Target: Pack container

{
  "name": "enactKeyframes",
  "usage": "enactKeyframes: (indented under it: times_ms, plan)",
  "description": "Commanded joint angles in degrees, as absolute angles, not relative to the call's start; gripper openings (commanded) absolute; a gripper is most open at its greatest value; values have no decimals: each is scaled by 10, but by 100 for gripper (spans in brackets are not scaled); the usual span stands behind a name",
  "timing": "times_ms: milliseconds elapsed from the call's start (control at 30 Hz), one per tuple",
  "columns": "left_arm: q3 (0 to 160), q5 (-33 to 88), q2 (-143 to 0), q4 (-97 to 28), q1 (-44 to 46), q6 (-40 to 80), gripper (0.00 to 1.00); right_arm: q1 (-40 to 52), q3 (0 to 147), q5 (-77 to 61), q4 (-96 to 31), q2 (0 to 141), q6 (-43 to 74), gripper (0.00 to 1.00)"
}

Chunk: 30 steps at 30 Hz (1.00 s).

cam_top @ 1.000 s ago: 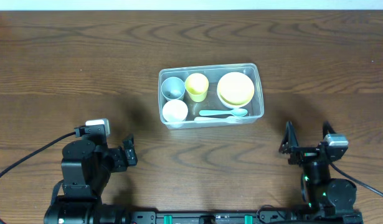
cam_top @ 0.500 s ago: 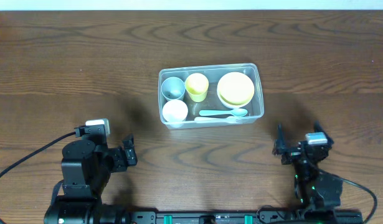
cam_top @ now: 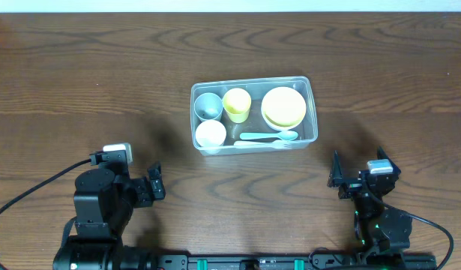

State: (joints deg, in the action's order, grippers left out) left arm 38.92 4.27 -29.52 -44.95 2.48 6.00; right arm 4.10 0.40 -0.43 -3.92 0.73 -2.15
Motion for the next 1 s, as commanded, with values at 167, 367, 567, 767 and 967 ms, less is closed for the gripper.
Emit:
enactKeyframes:
  times_ms: [167, 367, 567, 767, 967]
  plan:
    - [388, 38, -295, -449, 26, 63, 98, 46, 3, -6, -41, 3, -28, 99]
    - [388, 38, -295, -449, 26, 63, 98, 46, 3, -6, -41, 3, -28, 99]
    - [381, 32, -271, -525, 25, 61, 98, 46, 3, -6, -41, 3, -28, 99]
    - [290, 32, -162, -448, 25, -12, 98, 46, 3, -6, -41, 3, -28, 99]
    - [158, 32, -69, -236, 25, -97, 98, 46, 3, -6, -41, 3, -28, 99]
